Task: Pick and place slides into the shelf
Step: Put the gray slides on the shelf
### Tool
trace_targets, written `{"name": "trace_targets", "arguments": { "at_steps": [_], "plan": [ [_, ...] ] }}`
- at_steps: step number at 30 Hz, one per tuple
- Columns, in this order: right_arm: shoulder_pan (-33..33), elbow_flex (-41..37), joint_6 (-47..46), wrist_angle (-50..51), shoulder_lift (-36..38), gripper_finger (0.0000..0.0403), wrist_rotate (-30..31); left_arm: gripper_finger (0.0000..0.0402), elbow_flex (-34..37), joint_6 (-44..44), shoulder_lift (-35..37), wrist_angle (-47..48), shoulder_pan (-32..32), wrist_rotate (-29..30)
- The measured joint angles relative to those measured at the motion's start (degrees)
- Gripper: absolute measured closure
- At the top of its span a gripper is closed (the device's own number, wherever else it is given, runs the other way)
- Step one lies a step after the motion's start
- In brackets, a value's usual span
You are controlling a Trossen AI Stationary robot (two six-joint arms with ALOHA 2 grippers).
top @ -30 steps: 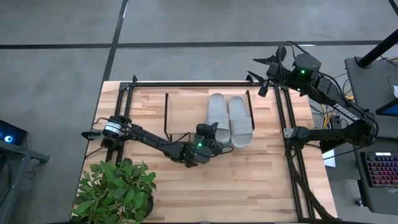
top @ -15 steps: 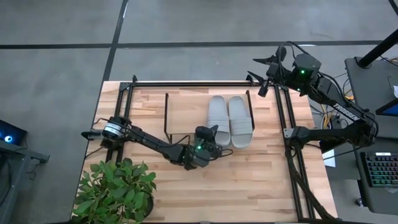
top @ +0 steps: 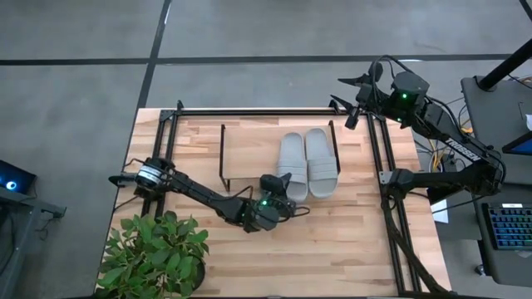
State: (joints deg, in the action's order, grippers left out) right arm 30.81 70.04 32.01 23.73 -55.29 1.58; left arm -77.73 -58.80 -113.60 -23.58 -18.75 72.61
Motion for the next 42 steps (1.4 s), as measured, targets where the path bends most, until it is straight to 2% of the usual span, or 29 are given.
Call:
{"name": "trace_targets", "arguments": {
  "at_steps": [5,8,14,21,26,31,42],
  "plan": [
    [0.00,0.00,-0.02,0.02,0.00,0.0183,0.00,0.0400,0.84,0.01,0.00,-0.18,0.38,-1.00],
    [0.00,0.00,-0.04,0.02,0.00,0.0183,0.00,0.0385,0.87,0.01,0.00,0.01,0.42,-2.30],
    [0.00,0.00,-0.36,0.02,0.00,0.0183,-0.02,0.0329,0.83,2.10,0.00,0.04,1.12,-6.65],
    [0.00,0.00,-0.50,0.02,0.00,0.0183,-0.02,0.0255,0.83,2.96,0.20,0.08,1.69,-7.12],
    [-0.02,0.00,-0.50,0.00,0.00,0.0183,-0.02,0.0220,0.85,2.96,1.76,0.12,1.78,-6.94],
    [-0.02,0.00,-0.50,0.02,0.00,0.0184,-0.02,0.0207,0.92,2.60,3.20,0.17,1.80,-6.84],
    [-0.02,-0.02,-0.50,0.00,0.00,0.0184,-0.02,0.0205,1.22,2.96,4.00,0.62,1.62,-7.19]
  ]
}}
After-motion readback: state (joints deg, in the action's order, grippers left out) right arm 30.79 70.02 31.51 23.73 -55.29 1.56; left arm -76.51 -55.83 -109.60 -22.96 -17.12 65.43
